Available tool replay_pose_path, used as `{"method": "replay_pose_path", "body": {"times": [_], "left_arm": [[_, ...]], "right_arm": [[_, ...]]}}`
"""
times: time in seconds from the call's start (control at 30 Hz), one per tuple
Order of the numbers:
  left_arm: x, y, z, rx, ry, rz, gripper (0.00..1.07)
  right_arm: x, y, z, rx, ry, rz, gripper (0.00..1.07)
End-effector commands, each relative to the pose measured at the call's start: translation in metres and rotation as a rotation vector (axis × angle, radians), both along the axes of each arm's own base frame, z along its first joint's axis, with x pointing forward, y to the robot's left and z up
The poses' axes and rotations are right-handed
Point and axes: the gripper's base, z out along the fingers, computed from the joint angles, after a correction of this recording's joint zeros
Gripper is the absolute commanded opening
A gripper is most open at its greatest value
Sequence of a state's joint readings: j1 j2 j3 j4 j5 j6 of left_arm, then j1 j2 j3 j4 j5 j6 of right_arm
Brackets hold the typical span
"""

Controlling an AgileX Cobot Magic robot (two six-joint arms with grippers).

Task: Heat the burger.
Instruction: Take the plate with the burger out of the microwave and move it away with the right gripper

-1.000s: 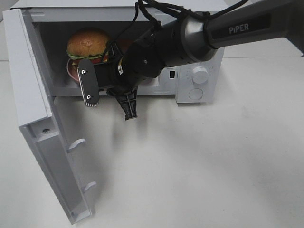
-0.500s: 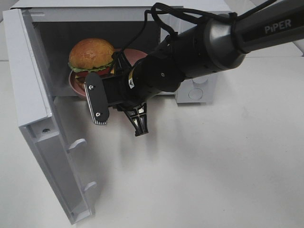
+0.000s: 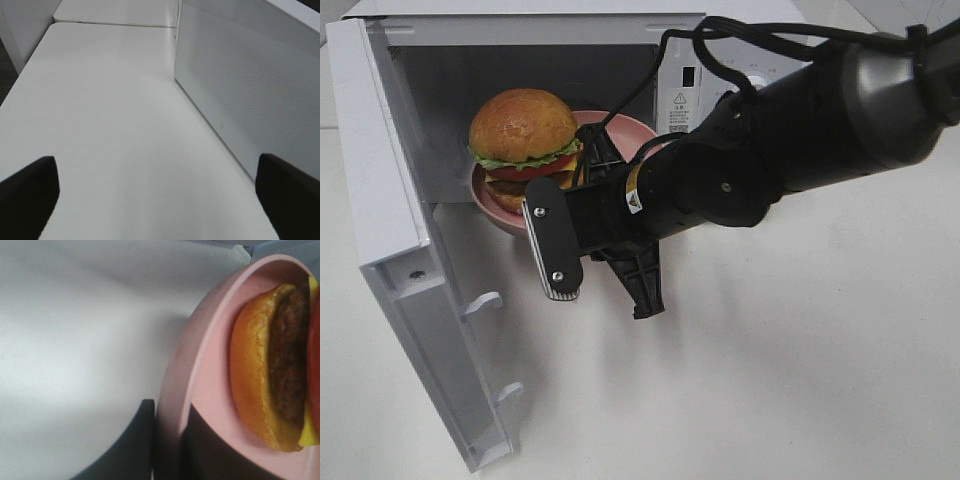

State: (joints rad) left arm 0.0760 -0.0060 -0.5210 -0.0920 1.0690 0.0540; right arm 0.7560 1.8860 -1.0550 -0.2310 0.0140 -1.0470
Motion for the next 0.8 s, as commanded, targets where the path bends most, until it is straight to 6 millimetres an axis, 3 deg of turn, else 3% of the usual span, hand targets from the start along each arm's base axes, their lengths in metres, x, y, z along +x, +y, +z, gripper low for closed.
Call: {"method": "replay_pose_path", "body": {"times": [0.03,0.8], "left_arm": [[-0.002,0.0,-0.001,-0.002,-0.01,0.001,1.0],[-0.002,0.0,-0.001,-0.002,-0.01,0.001,1.0]], "right_arm": [[-0.007,-0.002,0.019,0.075,-0.071,0.023,0.0],[-0.075,-0.066,0.031,0.07,-0.06,0.028,0.0]]}}
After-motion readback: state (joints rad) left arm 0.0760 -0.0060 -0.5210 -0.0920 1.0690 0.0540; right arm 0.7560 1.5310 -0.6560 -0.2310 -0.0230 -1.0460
